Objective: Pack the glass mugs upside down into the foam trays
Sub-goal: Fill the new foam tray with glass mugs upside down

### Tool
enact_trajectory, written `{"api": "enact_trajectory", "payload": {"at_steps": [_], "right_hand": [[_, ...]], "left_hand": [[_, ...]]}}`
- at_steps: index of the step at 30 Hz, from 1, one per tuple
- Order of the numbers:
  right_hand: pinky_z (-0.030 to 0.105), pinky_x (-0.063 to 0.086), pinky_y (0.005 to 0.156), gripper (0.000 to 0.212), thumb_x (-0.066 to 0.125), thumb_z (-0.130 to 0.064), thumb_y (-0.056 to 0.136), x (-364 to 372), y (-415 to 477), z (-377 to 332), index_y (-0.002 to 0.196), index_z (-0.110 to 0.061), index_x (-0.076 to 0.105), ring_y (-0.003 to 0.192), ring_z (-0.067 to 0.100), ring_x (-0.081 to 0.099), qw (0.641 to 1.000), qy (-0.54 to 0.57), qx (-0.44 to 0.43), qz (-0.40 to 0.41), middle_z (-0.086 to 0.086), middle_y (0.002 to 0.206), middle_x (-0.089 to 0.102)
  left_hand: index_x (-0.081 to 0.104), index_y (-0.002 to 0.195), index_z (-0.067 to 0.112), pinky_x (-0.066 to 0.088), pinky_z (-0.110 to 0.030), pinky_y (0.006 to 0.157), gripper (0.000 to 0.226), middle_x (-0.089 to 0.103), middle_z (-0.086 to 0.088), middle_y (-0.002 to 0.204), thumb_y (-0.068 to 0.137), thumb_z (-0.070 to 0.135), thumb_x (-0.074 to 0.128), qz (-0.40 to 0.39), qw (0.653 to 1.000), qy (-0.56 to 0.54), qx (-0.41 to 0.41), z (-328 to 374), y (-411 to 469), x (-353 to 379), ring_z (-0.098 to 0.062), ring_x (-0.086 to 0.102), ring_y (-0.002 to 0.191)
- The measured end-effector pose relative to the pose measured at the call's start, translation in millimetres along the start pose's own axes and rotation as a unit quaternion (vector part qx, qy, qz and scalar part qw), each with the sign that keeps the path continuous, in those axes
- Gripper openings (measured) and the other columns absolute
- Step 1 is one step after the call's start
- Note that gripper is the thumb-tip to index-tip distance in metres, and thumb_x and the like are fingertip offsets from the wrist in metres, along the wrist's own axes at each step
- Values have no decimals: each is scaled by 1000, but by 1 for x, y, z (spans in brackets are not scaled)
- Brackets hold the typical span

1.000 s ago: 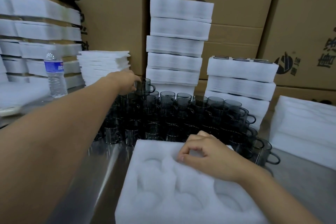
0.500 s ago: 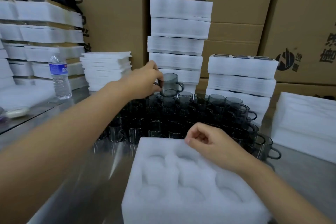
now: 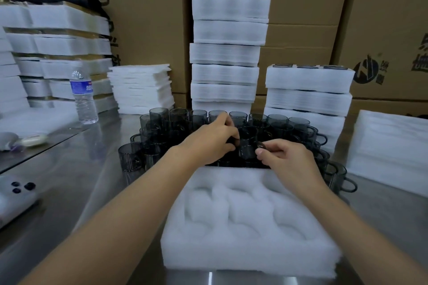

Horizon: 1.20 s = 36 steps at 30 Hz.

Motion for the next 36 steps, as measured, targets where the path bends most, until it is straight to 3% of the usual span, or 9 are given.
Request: {"api": "enact_trajectory", "payload": {"at_steps": [4,7,9,12,16,25,30,33,36], "right_hand": [[17,50,74,9,71,-20,84,-6,2,5,78,-27,70,77,6,68,999,23,16,40,-8,74,71],[15,47,72,4,69,-22,85,-11,3,8,86,-21,73,79,5,68,996,35,21,77,-8,78,72],[16,47,73,8,68,-23,85,-12,4,9,90,-19,73,80,6,68,995,36,22,90,-8,80,72],[21,49,78,11,68,-24,85,-13,3,8,92,-17,73,82,7,68,995,38,23,92,-6,82,72],[21,50,79,14,67,-25,86,-13,4,8,95,-17,73,83,7,67,995,38,16,89,-6,83,72],[20,49,78,4,67,-24,86,-14,3,4,85,-23,70,82,5,68,994,71,9,83,-11,77,71],[23,52,81,13,69,-22,86,-13,3,-1,74,-28,67,78,5,70,989,133,11,65,-8,72,73],[19,55,77,9,68,-14,87,-7,1,-1,79,-19,69,77,7,72,973,225,36,32,-7,69,73],[18,56,74,10,66,-8,87,-2,-3,-2,79,-12,70,79,11,72,959,280,39,2,-4,67,72]], "left_hand": [[48,134,28,50,-36,75,41,35,2,129,94,22,56,31,1000,-2,-1,0,1,2,-22,57,83],[27,145,35,47,-30,59,63,32,4,134,92,21,59,33,999,21,6,-1,3,7,-19,55,69],[16,147,35,49,-33,59,74,30,3,140,90,22,62,38,999,9,0,-3,4,8,-21,57,68],[14,148,35,52,-40,74,77,29,2,144,90,22,63,42,999,-26,-11,-9,4,10,-25,61,81],[23,147,31,45,-34,96,71,33,4,145,89,25,64,56,996,-69,-22,-19,0,14,-22,53,114],[34,144,27,26,-21,101,69,48,6,136,85,37,68,141,985,-98,-34,-20,-10,-8,-12,36,129],[55,123,29,43,-16,93,33,61,14,110,91,27,62,172,901,-387,-97,-11,-24,-4,-2,56,107],[61,112,24,51,-23,88,20,67,4,104,93,19,59,158,843,-498,-132,-7,-31,12,-8,63,99],[63,116,11,56,-20,72,24,70,-7,100,96,20,54,122,791,-578,-160,-5,-33,22,-11,70,84]]}}
Point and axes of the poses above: each hand's wrist, its own y-axis towards the middle knuckle, its own x-axis out of the palm, z = x × y, the point moved 6 cm from there along y, towards the middle knuckle
